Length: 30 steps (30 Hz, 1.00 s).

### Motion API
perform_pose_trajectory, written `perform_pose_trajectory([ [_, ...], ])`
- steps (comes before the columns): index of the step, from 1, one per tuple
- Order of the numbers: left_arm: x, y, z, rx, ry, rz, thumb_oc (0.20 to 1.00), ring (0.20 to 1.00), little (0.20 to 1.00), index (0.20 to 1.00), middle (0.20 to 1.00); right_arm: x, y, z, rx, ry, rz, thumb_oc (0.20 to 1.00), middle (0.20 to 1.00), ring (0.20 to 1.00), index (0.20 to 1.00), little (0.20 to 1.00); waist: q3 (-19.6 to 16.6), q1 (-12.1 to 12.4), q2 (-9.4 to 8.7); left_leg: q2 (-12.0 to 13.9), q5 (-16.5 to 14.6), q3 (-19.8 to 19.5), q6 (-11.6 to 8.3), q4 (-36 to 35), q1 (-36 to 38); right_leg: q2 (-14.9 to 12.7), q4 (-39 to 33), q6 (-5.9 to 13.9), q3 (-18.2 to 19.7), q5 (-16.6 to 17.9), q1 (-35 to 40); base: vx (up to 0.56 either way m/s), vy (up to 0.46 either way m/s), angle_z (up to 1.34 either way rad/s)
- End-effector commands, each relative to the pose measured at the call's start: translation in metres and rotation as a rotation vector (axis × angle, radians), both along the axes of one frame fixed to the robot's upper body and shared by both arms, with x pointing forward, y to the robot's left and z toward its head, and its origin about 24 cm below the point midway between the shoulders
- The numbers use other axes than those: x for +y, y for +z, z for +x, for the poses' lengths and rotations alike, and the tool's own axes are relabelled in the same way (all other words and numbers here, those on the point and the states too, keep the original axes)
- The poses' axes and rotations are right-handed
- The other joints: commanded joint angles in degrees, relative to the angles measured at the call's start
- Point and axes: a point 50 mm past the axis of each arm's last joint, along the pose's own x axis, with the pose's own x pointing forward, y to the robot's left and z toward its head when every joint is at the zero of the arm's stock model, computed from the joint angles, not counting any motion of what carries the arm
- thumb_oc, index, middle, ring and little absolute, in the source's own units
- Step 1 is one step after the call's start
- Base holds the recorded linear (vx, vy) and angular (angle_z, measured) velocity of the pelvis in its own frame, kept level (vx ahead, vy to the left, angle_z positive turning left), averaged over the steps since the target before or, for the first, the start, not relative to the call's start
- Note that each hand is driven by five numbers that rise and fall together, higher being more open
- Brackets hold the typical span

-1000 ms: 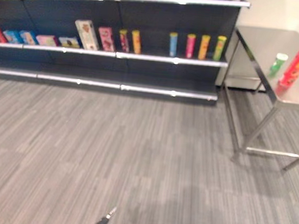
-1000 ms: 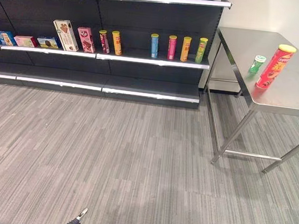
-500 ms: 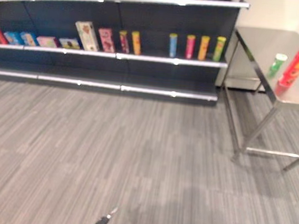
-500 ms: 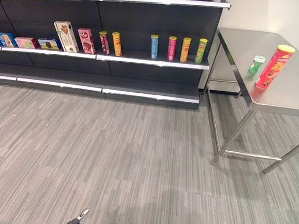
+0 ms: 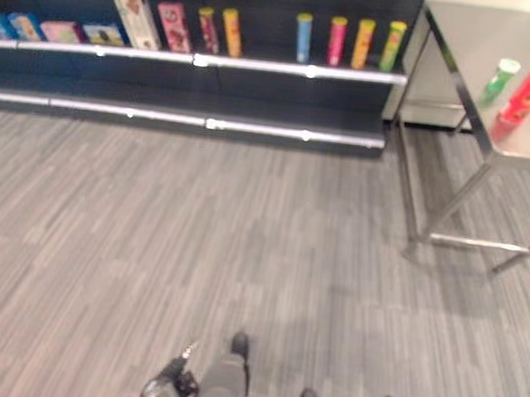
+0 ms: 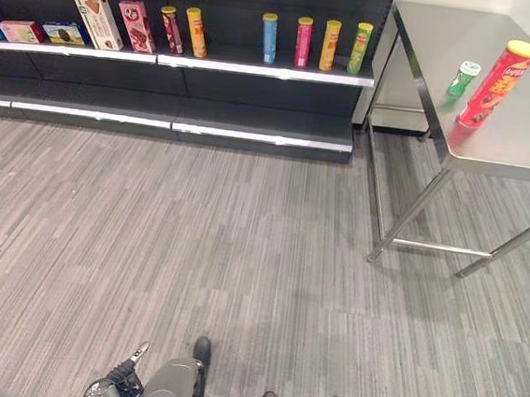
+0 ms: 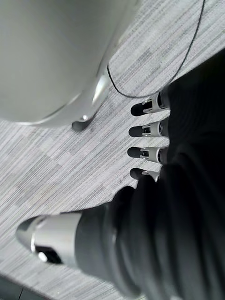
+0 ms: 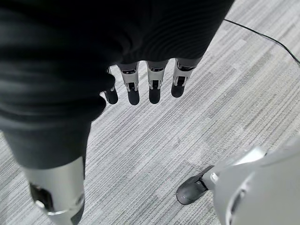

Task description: Put the goods on the table back onto the shelves and tidy them up.

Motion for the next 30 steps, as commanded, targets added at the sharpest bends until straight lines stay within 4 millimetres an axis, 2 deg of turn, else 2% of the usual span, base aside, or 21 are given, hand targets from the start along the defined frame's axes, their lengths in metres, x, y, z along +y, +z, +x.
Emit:
perform_pose_trajectory([
  [1, -0.034, -0.011, -0.030, 0.107, 0.004, -0.070, 1.000, 1.000, 1.000, 1.000, 1.000, -0.002, 0.000, -0.004, 0.039, 0.051, -0.033, 1.000, 1.000, 1.000, 1.000, 1.000, -1.4, 3.0, -0.50, 1.9, 6.0, 2.4, 1.94, 0.9, -4.3, -3.9, 2.8, 5.59, 2.2, -8.9, 10.5, 0.47, 0.228, -0.51],
  [2, -0.033, -0.011, -0.030, 0.107, 0.004, -0.070, 1.000, 1.000, 1.000, 1.000, 1.000, -0.002, 0.000, -0.004, 0.040, 0.051, -0.033, 1.000, 1.000, 1.000, 1.000, 1.000, -1.4, 3.2, -0.59, 1.8, 5.9, 2.6, 1.93, 0.9, -4.1, -4.0, 2.8, 5.60, 2.3, -8.9, 10.6, 0.90, 0.499, -0.62],
  [3, -0.023, -0.012, -0.042, 0.125, 0.057, -0.057, 1.000, 1.000, 1.000, 1.000, 1.000, 0.004, -0.004, -0.017, 0.077, 0.088, -0.011, 1.000, 1.000, 1.000, 1.000, 1.000, -3.6, 4.5, -0.14, 2.8, 8.8, 4.5, 1.63, 2.3, -3.0, -5.5, 3.9, 6.97, 3.5, -11.1, 13.3, 0.58, 0.341, -0.50],
  [4, -0.023, -0.012, -0.042, 0.125, 0.057, -0.056, 1.000, 1.000, 1.000, 1.000, 1.000, 0.004, -0.004, -0.017, 0.078, 0.088, -0.010, 1.000, 1.000, 1.000, 1.000, 1.000, -3.6, 4.6, -0.30, 2.7, 8.8, 4.7, 1.64, 2.3, -2.9, -5.7, 4.0, 7.01, 3.5, -11.1, 13.3, 0.93, 0.567, -0.63],
  [5, -0.011, -0.013, -0.052, 0.155, 0.097, -0.026, 1.000, 1.000, 1.000, 1.000, 1.000, 0.011, -0.006, -0.021, 0.101, 0.112, 0.002, 1.000, 1.000, 1.000, 1.000, 1.000, -4.0, 5.6, -1.22, 2.1, 7.7, 7.0, 1.95, 9.0, -4.4, -8.6, 7.6, 8.59, 2.8, -10.1, 12.3, 0.36, 0.230, -1.20],
  [6, -0.011, -0.013, -0.052, 0.155, 0.098, -0.025, 1.000, 1.000, 1.000, 1.000, 1.000, 0.011, -0.006, -0.021, 0.101, 0.113, 0.003, 1.000, 1.000, 1.000, 1.000, 1.000, -4.2, 5.7, -1.40, 2.1, 7.4, 7.1, 2.00, 9.5, -4.8, -8.8, 7.8, 8.66, 2.9, -10.2, 12.0, 0.52, 0.327, -1.27],
  [9, 0.003, -0.011, -0.053, 0.164, 0.071, 0.022, 1.000, 1.000, 1.000, 1.000, 1.000, 0.022, -0.005, -0.002, 0.034, 0.165, 0.022, 1.000, 1.000, 1.000, 1.000, 1.000, -3.9, 6.4, -2.57, 0.1, 2.5, 9.7, 4.76, 14.6, -4.1, -12.0, 17.6, 10.62, 2.5, -4.1, 7.2, 0.38, 0.283, -0.99],
  [10, 0.010, -0.011, -0.059, 0.191, 0.032, 0.050, 1.000, 1.000, 1.000, 1.000, 1.000, 0.032, -0.002, 0.015, -0.055, 0.181, 0.037, 1.000, 1.000, 1.000, 1.000, 1.000, -4.2, 5.9, -2.49, -1.8, -0.7, 11.4, 7.18, 14.2, -1.7, -13.9, 26.5, 11.08, 1.6, 3.7, 3.7, 0.48, 0.439, -0.22],
  [12, 0.012, -0.011, -0.061, 0.208, 0.008, 0.062, 1.000, 1.000, 1.000, 1.000, 1.000, 0.038, 0.002, 0.033, -0.150, 0.206, 0.043, 1.000, 1.000, 1.000, 1.000, 1.000, -4.2, 4.5, -1.58, -3.6, -3.3, 13.3, 9.50, 12.7, 2.9, -17.3, 36.5, 10.51, -1.0, 11.5, -0.1, 0.44, 0.456, -0.05],
  [13, 0.014, -0.010, -0.059, 0.204, -0.020, 0.072, 1.000, 1.000, 1.000, 1.000, 1.000, 0.038, 0.005, 0.040, -0.186, 0.235, 0.029, 1.000, 1.000, 1.000, 1.000, 1.000, -4.0, 3.3, -0.94, -4.6, -4.4, 14.2, 10.54, 11.7, 5.7, -18.5, 39.6, 10.19, -2.5, 13.7, -1.3, 0.56, 0.525, -0.10],
  [14, 0.018, -0.009, -0.056, 0.201, -0.045, 0.082, 1.000, 1.000, 1.000, 1.000, 1.000, 0.034, 0.007, 0.043, -0.202, 0.240, 0.008, 1.000, 1.000, 1.000, 1.000, 1.000, -3.1, 0.6, 0.52, -5.8, -5.8, 13.9, 11.70, 8.8, 11.2, -16.6, 45.1, 9.20, -1.3, 10.6, -6.7, 0.42, 0.375, -0.09],
  [15, 0.018, -0.009, -0.056, 0.201, -0.045, 0.082, 1.000, 1.000, 1.000, 1.000, 1.000, 0.034, 0.007, 0.043, -0.202, 0.240, 0.008, 1.000, 1.000, 1.000, 1.000, 1.000, -3.0, 0.7, 0.42, -5.9, -5.7, 14.0, 11.70, 8.7, 11.4, -16.7, 45.3, 9.20, -1.2, 10.5, -6.7, 0.41, 0.290, -0.04],
  [17, 0.020, -0.008, -0.052, 0.185, -0.085, 0.092, 1.000, 1.000, 1.000, 1.000, 1.000, 0.028, 0.006, 0.036, -0.193, 0.203, 0.000, 1.000, 1.000, 1.000, 1.000, 1.000, -2.5, -2.0, 1.45, -6.9, -6.3, 12.4, 11.62, 5.9, 15.9, -11.8, 41.6, 8.05, -0.4, 4.3, -12.2, 0.36, 0.119, 0.11],
  [18, 0.019, -0.008, -0.050, 0.182, -0.104, 0.092, 1.000, 1.000, 1.000, 1.000, 1.000, 0.025, 0.004, 0.030, -0.177, 0.184, -0.002, 1.000, 1.000, 1.000, 1.000, 1.000, -2.4, -2.5, 1.53, -7.5, -6.5, 11.9, 11.50, 4.7, 17.6, -11.1, 38.0, 8.31, -0.9, 3.2, -12.4, 0.43, 0.074, 0.27],
  [19, 0.019, -0.007, -0.046, 0.176, -0.158, 0.107, 1.000, 1.000, 1.000, 1.000, 1.000, 0.020, 0.004, 0.026, -0.165, 0.152, -0.007, 1.000, 1.000, 1.000, 1.000, 1.000, -2.2, -3.4, 1.66, -7.7, -6.6, 11.4, 11.12, 3.2, 19.2, -9.6, 32.3, 8.25, -1.3, 3.4, -13.4, 0.55, 0.030, 0.44],
  [20, 0.017, -0.006, -0.038, 0.172, -0.275, 0.126, 1.000, 1.000, 1.000, 1.000, 1.000, 0.010, 0.003, 0.017, -0.130, 0.116, -0.031, 1.000, 1.000, 1.000, 1.000, 1.000, -2.3, -5.1, 1.18, -8.9, -8.0, 10.5, 10.19, 0.9, 23.0, -8.2, 18.9, 9.04, -2.5, 4.8, -15.6, 0.44, 0.013, 0.46],
  [21, 0.017, -0.006, -0.038, 0.172, -0.275, 0.126, 1.000, 1.000, 1.000, 1.000, 1.000, 0.009, 0.003, 0.017, -0.130, 0.116, -0.031, 1.000, 1.000, 1.000, 1.000, 1.000, -2.3, -5.1, 1.26, -8.8, -7.9, 10.4, 10.17, 0.9, 22.9, -8.1, 18.4, 8.99, -2.6, 5.2, -15.4, 0.43, -0.012, 0.53],
  [24, 0.003, -0.006, -0.024, 0.150, -0.444, 0.139, 1.000, 1.000, 1.000, 1.000, 1.000, 0.007, 0.000, 0.007, -0.089, 0.083, -0.031, 1.000, 1.000, 1.000, 1.000, 1.000, -2.7, -7.5, -0.05, -9.3, -11.9, 10.2, 8.81, 0.9, 26.3, -8.1, 5.0, 11.58, -6.6, 10.7, -18.0, 0.40, -0.032, 0.37],
  [26, -0.002, -0.007, -0.022, 0.138, -0.486, 0.135, 1.000, 1.000, 1.000, 1.000, 1.000, 0.007, -0.001, 0.002, -0.078, 0.073, -0.024, 1.000, 1.000, 1.000, 1.000, 1.000, -2.7, -8.2, -0.08, -9.3, -12.9, 10.0, 8.66, 0.9, 27.7, -8.0, 3.5, 11.93, -7.2, 11.2, -18.6, 0.42, -0.030, 0.25],
  [28, -0.016, -0.009, -0.026, 0.138, -0.565, 0.098, 1.000, 1.000, 1.000, 1.000, 1.000, 0.008, -0.005, -0.016, -0.034, 0.028, 0.009, 1.000, 1.000, 1.000, 1.000, 1.000, -3.8, -9.1, -0.74, -10.0, -16.2, 9.3, 9.19, 0.9, 31.6, -8.2, 4.3, 11.08, -7.5, 11.5, -17.3, 0.59, -0.030, 0.43],
  [30, -0.023, -0.013, -0.040, 0.173, -0.534, 0.045, 1.000, 1.000, 1.000, 1.000, 1.000, 0.009, -0.007, -0.025, -0.029, -0.026, 0.038, 1.000, 1.000, 1.000, 1.000, 1.000, -5.2, -10.6, 1.42, -8.3, -17.7, 8.1, 9.12, 0.9, 36.2, -6.7, 11.3, 9.16, -7.0, 8.1, -17.7, 0.72, -0.029, 0.21],
])
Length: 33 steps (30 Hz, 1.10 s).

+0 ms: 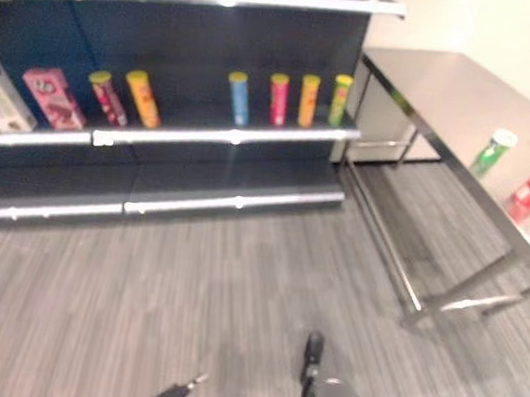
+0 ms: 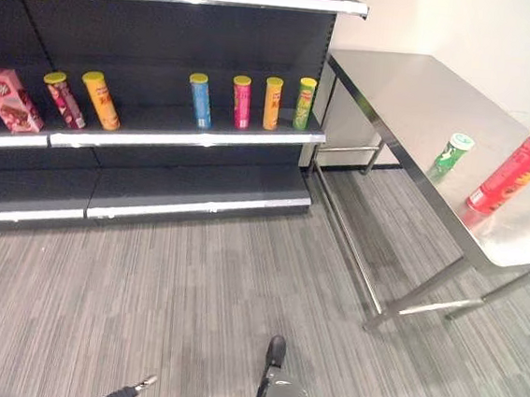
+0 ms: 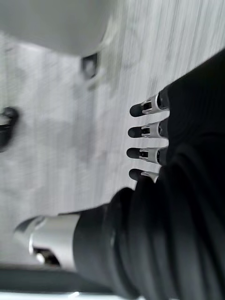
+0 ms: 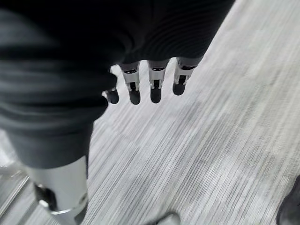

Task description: Put the goods on the table back onto the shelves and tidy them up.

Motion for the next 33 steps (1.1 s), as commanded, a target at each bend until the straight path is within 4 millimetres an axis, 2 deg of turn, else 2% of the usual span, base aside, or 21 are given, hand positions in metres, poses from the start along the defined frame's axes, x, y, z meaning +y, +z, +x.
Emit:
perform_pose_trajectory([
  [1, 0.005, -0.001, -0.009, 0.041, -0.018, -0.003, 1.000, 1.000, 1.000, 1.000, 1.000, 0.010, 0.002, 0.037, -0.132, -0.059, 0.041, 1.000, 1.000, 1.000, 1.000, 1.000, 1.5, -1.1, -0.50, -3.5, 5.0, -1.0, -0.75, 0.6, -2.9, -1.9, -6.9, 3.74, 1.3, 0.1, 8.6, 0.77, -0.115, -0.05],
  [2, 0.007, -0.001, -0.010, 0.045, -0.015, 0.009, 1.000, 1.000, 1.000, 1.000, 1.000, 0.009, 0.003, 0.043, -0.159, -0.049, 0.034, 1.000, 1.000, 1.000, 1.000, 1.000, 0.8, -1.2, 0.15, -2.2, 9.8, -0.5, -3.42, 9.1, -5.2, -0.6, -7.7, 2.42, 0.7, -1.1, 11.3, 0.49, -0.134, 0.09],
  [5, 0.016, 0.001, -0.001, 0.006, 0.016, 0.038, 1.000, 1.000, 1.000, 1.000, 1.000, 0.004, 0.007, 0.055, -0.217, -0.034, 0.000, 1.000, 1.000, 1.000, 1.000, 1.000, 0.9, 0.1, -1.23, -1.1, 19.4, 0.2, -8.16, 27.8, -12.9, 0.1, -10.7, -0.56, 0.7, -2.8, 16.9, 0.41, -0.139, 0.25],
  [6, 0.019, 0.002, 0.003, -0.008, 0.028, 0.049, 1.000, 1.000, 1.000, 1.000, 1.000, 0.001, 0.009, 0.060, -0.233, -0.028, -0.014, 1.000, 1.000, 1.000, 1.000, 1.000, 1.1, 0.6, -2.07, -0.8, 20.8, 0.8, -8.02, 32.6, -15.3, 0.1, -11.7, -1.42, 1.4, -3.5, 18.5, 0.58, -0.086, 0.04],
  [7, 0.019, 0.003, 0.008, -0.018, 0.064, 0.063, 1.000, 1.000, 1.000, 1.000, 1.000, -0.002, 0.015, 0.076, -0.272, 0.020, -0.044, 1.000, 1.000, 1.000, 1.000, 1.000, 2.6, 2.8, -4.16, 0.1, 16.6, 3.5, -5.13, 37.8, -22.6, -0.5, -13.7, -1.63, 4.6, -4.8, 23.1, 0.57, -0.025, -0.16],
  [9, 0.017, 0.002, 0.001, -0.003, 0.097, 0.048, 1.000, 1.000, 1.000, 1.000, 1.000, 0.005, 0.015, 0.082, -0.291, 0.059, -0.034, 1.000, 1.000, 1.000, 1.000, 1.000, 2.7, 4.3, -4.97, 0.7, 13.6, 3.2, -3.55, 31.5, -24.3, -0.6, -15.0, -0.72, 7.0, -5.1, 25.4, 0.53, 0.096, -0.88],
  [10, 0.017, 0.001, -0.002, 0.000, 0.148, 0.040, 1.000, 1.000, 1.000, 1.000, 1.000, 0.012, 0.014, 0.083, -0.294, 0.103, -0.026, 1.000, 1.000, 1.000, 1.000, 1.000, 2.7, 5.8, -5.65, 0.4, 12.6, -0.9, -3.09, 21.6, -25.5, -0.8, -15.8, 0.23, 10.1, -5.5, 26.9, 0.62, 0.238, -1.62],
  [11, 0.019, 0.002, -0.001, -0.010, 0.232, 0.039, 1.000, 1.000, 1.000, 1.000, 1.000, 0.016, 0.013, 0.082, -0.277, 0.152, -0.031, 1.000, 1.000, 1.000, 1.000, 1.000, 2.8, 7.6, -4.84, 1.1, 17.3, -11.5, -4.17, 8.4, -25.3, 0.3, -15.6, 0.52, 14.2, -6.1, 28.2, 0.62, 0.234, -1.43],
  [13, 0.021, 0.002, -0.001, -0.004, 0.290, 0.038, 1.000, 1.000, 1.000, 1.000, 1.000, 0.021, 0.011, 0.078, -0.248, 0.214, -0.035, 1.000, 1.000, 1.000, 1.000, 1.000, 2.9, 8.9, -3.88, 1.1, 20.9, -23.6, -5.10, 3.0, -26.6, 2.1, -14.5, 0.34, 19.5, -7.5, 29.0, 0.36, 0.112, -1.98],
  [14, 0.021, 0.002, -0.001, -0.004, 0.290, 0.038, 1.000, 1.000, 1.000, 1.000, 1.000, 0.021, 0.011, 0.078, -0.248, 0.214, -0.035, 1.000, 1.000, 1.000, 1.000, 1.000, 2.9, 8.9, -3.88, 1.1, 20.9, -23.6, -5.10, 3.0, -26.6, 2.1, -14.5, 0.34, 19.5, -7.5, 29.0, 0.27, 0.165, -2.62],
  [15, 0.024, 0.001, -0.006, 0.014, 0.307, 0.048, 1.000, 1.000, 1.000, 1.000, 1.000, 0.023, 0.010, 0.077, -0.248, 0.208, -0.023, 1.000, 1.000, 1.000, 1.000, 1.000, 1.8, 8.0, -2.79, 1.2, 18.5, -25.4, -5.55, 1.4, -23.7, 2.5, -13.7, 0.98, 23.2, -8.2, 28.3, 0.28, 0.270, -1.99],
  [16, 0.024, 0.001, -0.010, 0.025, 0.293, 0.048, 1.000, 1.000, 1.000, 1.000, 1.000, 0.023, 0.010, 0.075, -0.251, 0.190, -0.014, 1.000, 1.000, 1.000, 1.000, 1.000, 1.1, 7.1, -2.60, 0.6, 17.9, -24.3, -5.47, 2.2, -23.4, 1.7, -13.7, 1.40, 24.5, -8.0, 28.2, 0.37, 0.371, -2.01],
  [22, 0.040, 0.004, -0.004, 0.027, -0.027, 0.135, 1.000, 1.000, 1.000, 1.000, 1.000, 0.029, 0.003, 0.052, -0.223, 0.109, 0.061, 1.000, 1.000, 1.000, 1.000, 1.000, -0.2, 3.4, -3.37, -0.6, 15.9, -12.4, -2.53, -1.0, -18.9, -1.4, -8.5, 4.80, 34.2, -6.2, 22.9, 0.16, 0.250, -1.41],
  [23, 0.040, 0.004, -0.004, 0.027, -0.027, 0.135, 1.000, 1.000, 1.000, 1.000, 1.000, 0.029, 0.003, 0.052, -0.223, 0.109, 0.060, 1.000, 1.000, 1.000, 1.000, 1.000, -0.3, 3.4, -3.36, -0.5, 15.9, -12.3, -2.54, -1.1, -18.9, -1.4, -8.5, 4.80, 34.3, -6.2, 22.8, 0.01, 0.213, -1.37],
  [24, 0.045, 0.007, 0.006, -0.001, -0.081, 0.162, 1.000, 1.000, 1.000, 1.000, 1.000, 0.028, 0.001, 0.046, -0.208, 0.070, 0.070, 1.000, 1.000, 1.000, 1.000, 1.000, 0.8, 2.3, -3.27, -1.1, 14.8, -8.1, -1.66, -1.7, -17.2, -2.0, -5.5, 6.07, 33.9, -5.4, 20.3, 0.00, 0.183, -0.99],
  [26, 0.046, 0.008, 0.010, -0.016, -0.092, 0.165, 1.000, 1.000, 1.000, 1.000, 1.000, 0.026, 0.001, 0.043, -0.201, 0.052, 0.071, 1.000, 1.000, 1.000, 1.000, 1.000, 0.8, 2.1, -3.09, -1.4, 14.5, -6.6, -1.45, -2.0, -16.8, -2.3, -4.7, 6.49, 32.8, -4.9, 19.2, 0.01, 0.149, -0.74],
  [28, 0.045, 0.010, 0.017, -0.033, -0.139, 0.171, 1.000, 1.000, 1.000, 1.000, 1.000, 0.022, 0.000, 0.033, -0.176, 0.011, 0.070, 1.000, 1.000, 1.000, 1.000, 1.000, 1.5, 1.4, -2.80, -2.2, 13.0, -3.3, -0.98, -2.1, -15.2, -4.6, -3.2, 7.13, 27.1, -3.6, 17.5, 0.01, 0.186, -1.04],
  [30, 0.036, 0.009, 0.020, -0.044, -0.185, 0.149, 1.000, 1.000, 1.000, 1.000, 1.000, 0.010, 0.001, 0.026, -0.145, 0.005, 0.038, 1.000, 1.000, 1.000, 1.000, 1.000, 2.0, 1.1, -2.17, -3.1, 11.0, 1.1, -0.32, -2.1, -13.4, -8.6, -1.1, 6.77, 15.8, -2.4, 15.9, -0.01, 0.197, -0.70],
  [31, 0.036, 0.009, 0.020, -0.044, -0.185, 0.149, 1.000, 1.000, 1.000, 1.000, 1.000, 0.010, 0.001, 0.026, -0.145, 0.005, 0.038, 1.000, 1.000, 1.000, 1.000, 1.000, 1.9, 1.1, -2.15, -3.1, 11.2, 1.2, -0.33, -2.1, -13.6, -8.6, -1.2, 6.74, 15.8, -2.2, 15.7, -0.01, 0.147, -0.96],
  [32, 0.030, 0.007, 0.016, -0.028, -0.189, 0.121, 1.000, 1.000, 1.000, 1.000, 1.000, 0.002, 0.002, 0.025, -0.129, 0.029, 0.006, 1.000, 1.000, 1.000, 1.000, 1.000, 2.0, 1.6, -2.00, -3.6, 10.3, 5.3, 0.09, -2.1, -12.6, -12.5, 0.9, 6.38, 5.4, -0.3, 14.8, 0.00, 0.115, -0.94],
  [33, 0.027, 0.006, 0.014, -0.023, -0.184, 0.107, 1.000, 1.000, 1.000, 1.000, 1.000, 0.000, 0.003, 0.026, -0.126, 0.040, -0.004, 1.000, 1.000, 1.000, 1.000, 1.000, 1.9, 1.6, -1.95, -3.6, 10.1, 6.8, 0.26, -2.1, -12.6, -13.8, 1.9, 6.35, 1.7, 0.3, 14.5, 0.02, 0.147, -1.06],
])
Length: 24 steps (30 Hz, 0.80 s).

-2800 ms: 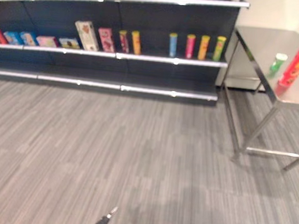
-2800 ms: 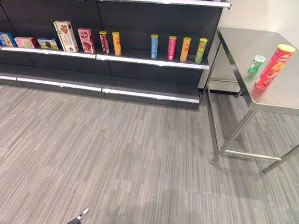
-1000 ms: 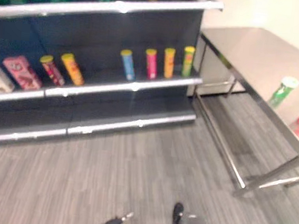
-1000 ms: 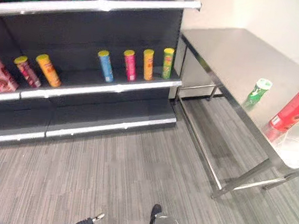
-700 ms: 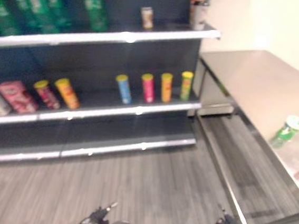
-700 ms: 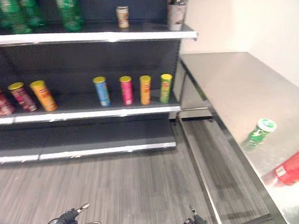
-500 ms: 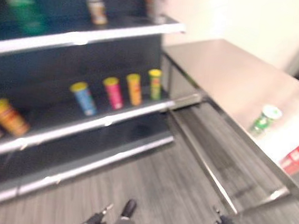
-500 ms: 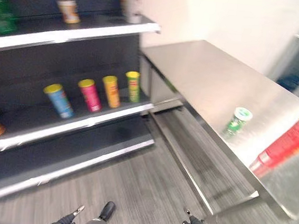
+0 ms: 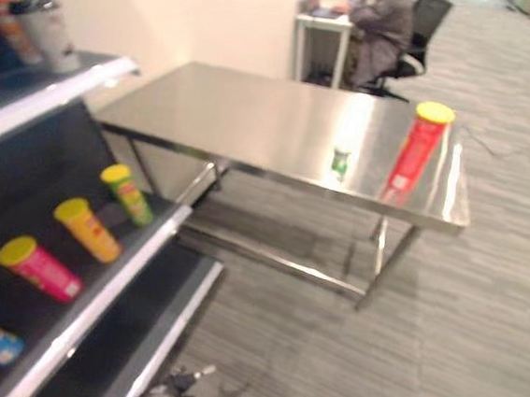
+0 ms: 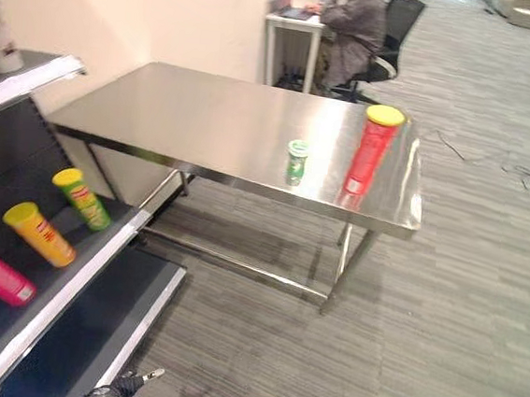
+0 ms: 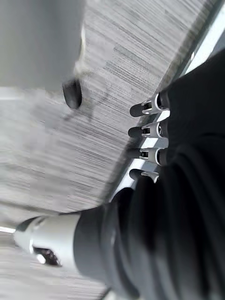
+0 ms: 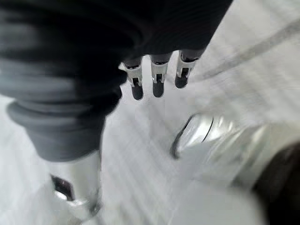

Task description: Put the goods on the table back onto the shelves and tidy them up.

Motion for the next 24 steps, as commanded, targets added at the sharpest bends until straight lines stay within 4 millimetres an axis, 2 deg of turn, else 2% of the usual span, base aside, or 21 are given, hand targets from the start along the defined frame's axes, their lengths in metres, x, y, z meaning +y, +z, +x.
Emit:
perform_pose_trajectory([
  [1, -0.006, -0.002, -0.006, 0.034, -0.042, -0.023, 1.000, 1.000, 1.000, 1.000, 1.000, -0.012, 0.005, 0.015, -0.002, 0.058, -0.054, 1.000, 1.000, 1.000, 1.000, 1.000, 0.2, 1.1, 0.52, 0.5, -8.4, 4.7, -2.04, 0.6, 5.4, -9.1, 6.6, 1.31, -14.5, 8.6, -2.6, 0.08, 0.091, -0.88],
  [3, -0.014, -0.005, -0.013, 0.066, -0.042, -0.054, 1.000, 1.000, 1.000, 1.000, 1.000, -0.019, 0.006, 0.016, 0.014, 0.084, -0.076, 1.000, 1.000, 1.000, 1.000, 1.000, -0.2, 0.9, 0.61, 0.7, -10.2, 7.9, -1.94, 0.6, 6.5, -9.3, 8.4, 2.77, -18.9, 8.7, -3.5, 0.13, 0.066, -1.29],
  [4, -0.014, -0.005, -0.013, 0.066, -0.042, -0.054, 1.000, 1.000, 1.000, 1.000, 1.000, -0.019, 0.006, 0.017, 0.014, 0.084, -0.077, 1.000, 1.000, 1.000, 1.000, 1.000, -0.2, 1.0, 0.68, 0.8, -10.2, 7.9, -1.97, 0.6, 6.4, -9.2, 8.3, 2.74, -18.9, 8.7, -3.6, 0.10, -0.003, -1.42],
  [5, -0.015, -0.005, -0.014, 0.073, -0.049, -0.059, 1.000, 1.000, 1.000, 1.000, 1.000, -0.021, 0.006, 0.014, 0.028, 0.085, -0.079, 1.000, 1.000, 1.000, 1.000, 1.000, -0.4, 0.5, 0.54, 1.0, -10.6, 8.7, -2.17, 0.6, 6.8, -7.9, 6.3, 2.43, -18.9, 7.9, -4.2, 0.10, -0.061, -1.33],
  [7, -0.018, -0.006, -0.014, 0.077, -0.072, -0.070, 1.000, 1.000, 1.000, 1.000, 1.000, -0.024, 0.006, 0.006, 0.063, 0.069, -0.076, 1.000, 1.000, 1.000, 1.000, 1.000, -0.3, 0.0, 0.55, 1.4, -11.1, 9.0, -2.79, 0.6, 7.6, -4.7, 0.3, 2.29, -17.2, 8.1, -5.1, 0.17, -0.087, -0.99],
  [8, -0.021, -0.006, -0.012, 0.072, -0.088, -0.073, 1.000, 1.000, 1.000, 1.000, 1.000, -0.024, 0.005, 0.004, 0.075, 0.060, -0.070, 1.000, 1.000, 1.000, 1.000, 1.000, -0.1, -0.2, 0.72, 1.6, -11.6, 9.1, -3.13, 0.6, 8.1, -3.7, -2.9, 2.65, -16.5, 9.3, -5.6, 0.21, -0.071, -0.34],
  [10, -0.026, -0.004, -0.002, 0.047, -0.155, -0.070, 1.000, 1.000, 1.000, 1.000, 1.000, -0.018, 0.003, -0.001, 0.100, 0.048, -0.043, 1.000, 1.000, 1.000, 1.000, 1.000, 0.9, -0.7, 0.81, 1.7, -12.7, 8.5, -3.97, 0.6, 9.9, -3.6, -8.2, 4.26, -15.1, 12.5, -7.9, 0.27, -0.094, -0.16],
  [13, -0.026, -0.002, 0.006, 0.023, -0.182, -0.064, 1.000, 1.000, 1.000, 1.000, 1.000, -0.015, 0.002, -0.004, 0.108, 0.023, -0.025, 1.000, 1.000, 1.000, 1.000, 1.000, 1.5, -1.2, 0.35, 2.0, -12.3, 8.1, -4.80, 0.6, 10.4, -4.2, -10.4, 4.28, -13.5, 14.5, -9.1, 0.22, -0.137, 0.00],
  [16, -0.021, -0.001, 0.008, 0.017, -0.146, -0.062, 1.000, 1.000, 1.000, 1.000, 1.000, -0.014, 0.002, -0.004, 0.115, 0.026, -0.014, 1.000, 1.000, 1.000, 1.000, 1.000, 1.5, -0.9, 0.29, 2.6, -13.1, 6.1, -5.36, 0.6, 12.6, -4.1, -7.9, 3.99, -11.4, 14.2, -9.5, 0.29, -0.151, 0.22],
  [17, -0.017, -0.001, 0.006, 0.009, -0.059, -0.070, 1.000, 1.000, 1.000, 1.000, 1.000, -0.018, 0.003, -0.004, 0.121, 0.036, -0.029, 1.000, 1.000, 1.000, 1.000, 1.000, 0.9, -0.5, 1.03, 4.4, -13.0, 5.3, -5.45, 0.6, 14.4, -3.0, -3.4, 2.93, -11.3, 11.2, -9.6, 0.21, -0.105, 0.27],
  [18, -0.017, -0.001, 0.006, 0.009, -0.059, -0.070, 1.000, 1.000, 1.000, 1.000, 1.000, -0.018, 0.003, -0.004, 0.121, 0.036, -0.029, 1.000, 1.000, 1.000, 1.000, 1.000, 0.9, -0.6, 1.07, 4.4, -13.0, 5.2, -5.49, 0.6, 14.4, -3.0, -3.2, 2.91, -11.4, 11.0, -9.6, 0.39, -0.264, 0.42],
  [19, -0.013, -0.002, 0.002, 0.012, 0.015, -0.066, 1.000, 1.000, 1.000, 1.000, 1.000, -0.028, 0.007, 0.006, 0.105, 0.092, -0.079, 1.000, 1.000, 1.000, 1.000, 1.000, 0.4, 0.4, 1.80, 7.4, -10.1, 3.9, -5.89, 3.5, 13.9, -1.2, -1.1, 1.00, -12.1, 7.9, -8.5, 0.19, -0.166, 0.46],
  [21, -0.013, -0.002, 0.002, 0.012, 0.015, -0.067, 1.000, 1.000, 1.000, 1.000, 1.000, -0.028, 0.007, 0.006, 0.105, 0.092, -0.080, 1.000, 1.000, 1.000, 1.000, 1.000, 0.4, 0.2, 1.85, 7.5, -10.1, 3.8, -5.95, 3.6, 13.8, -1.2, -1.1, 0.96, -12.2, 7.8, -8.5, 0.22, -0.239, 0.51],
  [22, -0.007, 0.000, 0.006, -0.007, 0.066, -0.055, 1.000, 1.000, 1.000, 1.000, 1.000, -0.046, 0.015, 0.017, 0.086, 0.112, -0.186, 1.000, 1.000, 1.000, 1.000, 1.000, -0.4, 2.1, 1.29, 11.2, -3.8, 1.3, -6.84, 13.0, 10.2, 1.9, -3.7, -1.95, -14.2, 5.5, -3.7, 0.25, -0.313, 0.39],
  [24, -0.007, 0.000, 0.006, -0.007, 0.066, -0.055, 1.000, 1.000, 1.000, 1.000, 1.000, -0.046, 0.015, 0.017, 0.086, 0.112, -0.186, 1.000, 1.000, 1.000, 1.000, 1.000, -0.4, 2.0, 1.32, 11.3, -3.8, 1.2, -6.88, 13.2, 10.1, 2.0, -3.8, -1.98, -14.3, 5.5, -3.6, 0.22, -0.275, 0.26],
])
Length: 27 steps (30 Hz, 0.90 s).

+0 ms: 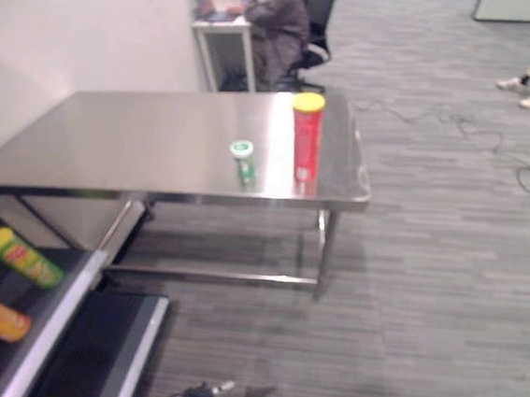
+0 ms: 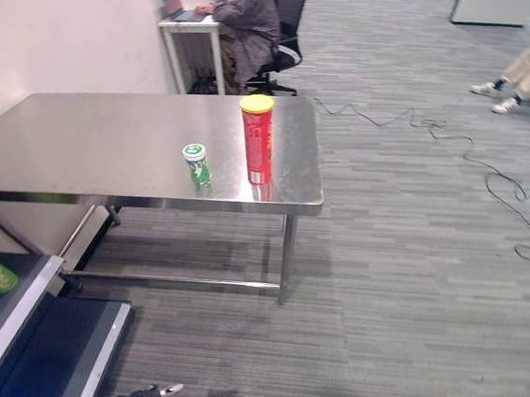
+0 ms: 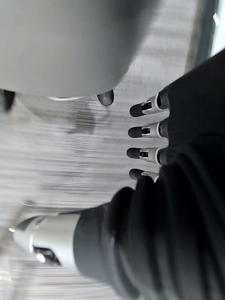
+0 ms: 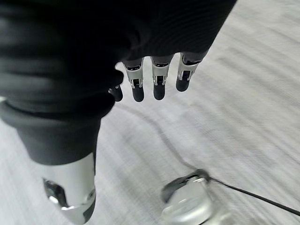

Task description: Put the goods on the table back onto the shelves and tidy them up.

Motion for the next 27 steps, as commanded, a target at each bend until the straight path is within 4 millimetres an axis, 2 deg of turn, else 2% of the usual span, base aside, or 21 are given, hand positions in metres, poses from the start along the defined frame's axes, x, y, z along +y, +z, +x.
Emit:
perform_pose_trajectory([
  [1, 0.008, 0.006, 0.023, -0.079, 0.041, 0.033, 1.000, 1.000, 1.000, 1.000, 1.000, -0.015, 0.016, 0.052, -0.148, 0.021, -0.172, 1.000, 1.000, 1.000, 1.000, 1.000, 2.6, 2.7, -2.90, 0.7, 1.6, -1.0, 0.20, 17.5, 6.9, 0.5, -10.1, -0.34, 1.1, 10.7, 0.8, 0.28, -0.344, 0.22],
  [2, 0.013, 0.007, 0.023, -0.084, 0.082, 0.053, 1.000, 1.000, 1.000, 1.000, 1.000, -0.027, 0.031, 0.076, -0.260, 0.063, -0.272, 1.000, 1.000, 1.000, 1.000, 1.000, 2.9, 2.9, -3.80, 1.4, 3.1, -0.9, 0.32, 22.0, 5.1, 1.1, -10.8, -1.41, 1.0, 9.5, 2.5, 0.45, -0.443, 0.11],
  [3, 0.011, 0.004, 0.012, -0.066, 0.174, 0.044, 1.000, 1.000, 1.000, 1.000, 1.000, -0.059, 0.105, 0.127, -0.542, 0.223, -0.613, 1.000, 1.000, 1.000, 1.000, 1.000, 4.4, 3.6, -5.66, -1.5, -1.1, -1.7, 1.89, 26.5, -2.0, 1.1, -11.0, -2.02, 3.1, 7.3, 5.0, 0.35, -0.233, 0.17],
  [5, 0.009, 0.003, 0.007, -0.053, 0.217, 0.032, 1.000, 1.000, 1.000, 1.000, 1.000, -0.072, 0.142, 0.138, -0.653, 0.200, -0.771, 1.000, 1.000, 1.000, 1.000, 1.000, 4.8, 4.6, -6.84, -3.2, -3.7, -1.4, 2.40, 22.2, -5.4, 0.8, -11.9, -1.44, 3.9, 7.1, 6.6, 0.26, -0.066, -0.02],
  [7, 0.008, 0.003, 0.006, -0.058, 0.233, 0.036, 1.000, 1.000, 1.000, 1.000, 1.000, -0.072, 0.172, 0.149, -0.756, 0.217, -0.896, 1.000, 1.000, 1.000, 1.000, 1.000, 5.1, 5.7, -6.75, -3.7, -3.4, -2.4, 1.87, 14.6, -6.7, 1.1, -12.7, -0.81, 4.5, 6.9, 8.1, 0.20, 0.049, -0.55],
  [9, 0.007, 0.004, 0.009, -0.078, 0.266, 0.036, 1.000, 1.000, 1.000, 1.000, 1.000, -0.065, 0.204, 0.161, -0.875, 0.230, -1.018, 1.000, 1.000, 1.000, 1.000, 1.000, 5.4, 6.7, -5.95, -2.9, 2.2, -5.2, 0.35, 5.5, -7.7, 2.0, -13.1, -0.54, 5.3, 6.4, 9.3, 0.20, 0.070, -0.51],
  [11, 0.004, 0.004, 0.009, -0.089, 0.295, 0.029, 1.000, 1.000, 1.000, 1.000, 1.000, -0.053, 0.223, 0.171, -0.953, 0.272, -1.085, 1.000, 1.000, 1.000, 1.000, 1.000, 5.8, 7.2, -5.43, -2.1, 4.7, -7.6, -0.34, 1.5, -7.9, 2.6, -12.8, -0.55, 6.3, 5.5, 10.4, 0.14, 0.041, -0.34],
  [12, 0.002, 0.002, 0.004, -0.074, 0.309, 0.018, 1.000, 1.000, 1.000, 1.000, 1.000, -0.046, 0.230, 0.173, -0.979, 0.307, -1.098, 1.000, 1.000, 1.000, 1.000, 1.000, 5.7, 6.9, -5.05, -2.1, 4.6, -7.9, -0.38, -1.4, -6.4, 3.0, -12.7, -0.36, 6.8, 5.1, 10.8, 0.19, 0.078, -0.57],
  [13, 0.001, 0.001, -0.003, -0.057, 0.323, 0.020, 1.000, 1.000, 1.000, 1.000, 1.000, -0.043, 0.244, 0.168, -1.038, 0.288, -1.145, 1.000, 1.000, 1.000, 1.000, 1.000, 4.8, 6.4, -4.44, -1.9, 5.4, -7.5, -0.79, -3.1, -4.6, 3.1, -13.2, -0.16, 6.7, 4.7, 12.0, 0.16, 0.071, -0.51],
  [14, 0.001, 0.001, -0.003, -0.055, 0.321, 0.021, 1.000, 1.000, 1.000, 1.000, 1.000, -0.043, 0.244, 0.166, -1.036, 0.288, -1.145, 1.000, 1.000, 1.000, 1.000, 1.000, 4.8, 6.5, -4.44, -1.9, 5.5, -7.5, -0.81, -3.3, -4.4, 3.2, -13.3, -0.15, 6.7, 4.7, 12.1, 0.16, 0.081, -0.50],
  [18, -0.001, -0.002, -0.016, -0.002, 0.248, 0.014, 1.000, 1.000, 1.000, 1.000, 1.000, -0.030, 0.271, 0.163, -1.169, 0.354, -1.174, 1.000, 1.000, 1.000, 1.000, 1.000, 3.2, 5.7, -4.02, -2.2, 4.5, -5.9, -0.78, -4.7, -1.5, 2.6, -14.9, 0.41, 6.9, 5.4, 13.2, 0.10, 0.094, -0.10],
  [20, 0.001, -0.002, -0.015, -0.013, 0.232, 0.012, 1.000, 1.000, 1.000, 1.000, 1.000, -0.024, 0.285, 0.167, -1.224, 0.458, -1.192, 1.000, 1.000, 1.000, 1.000, 1.000, 2.8, 5.8, -4.15, -2.5, 3.8, -5.3, -0.56, -4.7, -0.8, 2.1, -15.5, 0.88, 7.0, 6.0, 13.0, 0.05, 0.104, -0.01],
  [21, 0.007, 0.000, -0.014, -0.031, 0.224, 0.020, 1.000, 1.000, 1.000, 1.000, 1.000, -0.022, 0.303, 0.169, -1.243, 0.606, -1.265, 1.000, 1.000, 1.000, 1.000, 1.000, 2.7, 6.0, -4.42, -2.9, 3.3, -4.8, -0.36, -4.7, -0.6, 1.6, -15.8, 1.36, 7.0, 6.6, 12.6, 0.02, 0.085, 0.00],
  [22, 0.006, -0.001, -0.014, -0.031, 0.224, 0.018, 1.000, 1.000, 1.000, 1.000, 1.000, -0.022, 0.303, 0.169, -1.243, 0.608, -1.266, 1.000, 1.000, 1.000, 1.000, 1.000, 2.7, 6.0, -4.33, -2.9, 3.3, -4.7, -0.33, -4.7, -0.6, 1.6, -15.8, 1.40, 7.0, 6.6, 12.6, 0.01, 0.079, 0.01],
  [25, 0.012, 0.001, -0.013, -0.061, 0.186, 0.024, 1.000, 1.000, 1.000, 1.000, 1.000, -0.022, 0.339, 0.168, -1.243, 0.821, -1.432, 1.000, 1.000, 1.000, 1.000, 1.000, 2.2, 6.3, -4.66, -3.4, 2.5, -4.3, -0.01, -4.7, -0.4, 1.1, -16.0, 1.96, 7.0, 7.1, 12.3, 0.01, 0.052, 0.00],
  [27, 0.015, 0.002, -0.013, -0.074, 0.142, 0.016, 1.000, 1.000, 1.000, 1.000, 1.000, -0.023, 0.367, 0.167, -1.322, 0.850, -1.510, 1.000, 1.000, 1.000, 1.000, 1.000, 1.7, 6.7, -4.91, -3.9, 1.9, -4.4, 0.24, -4.7, -0.4, 0.7, -16.2, 2.37, 6.6, 7.4, 12.1, 0.01, 0.058, -0.04],
])
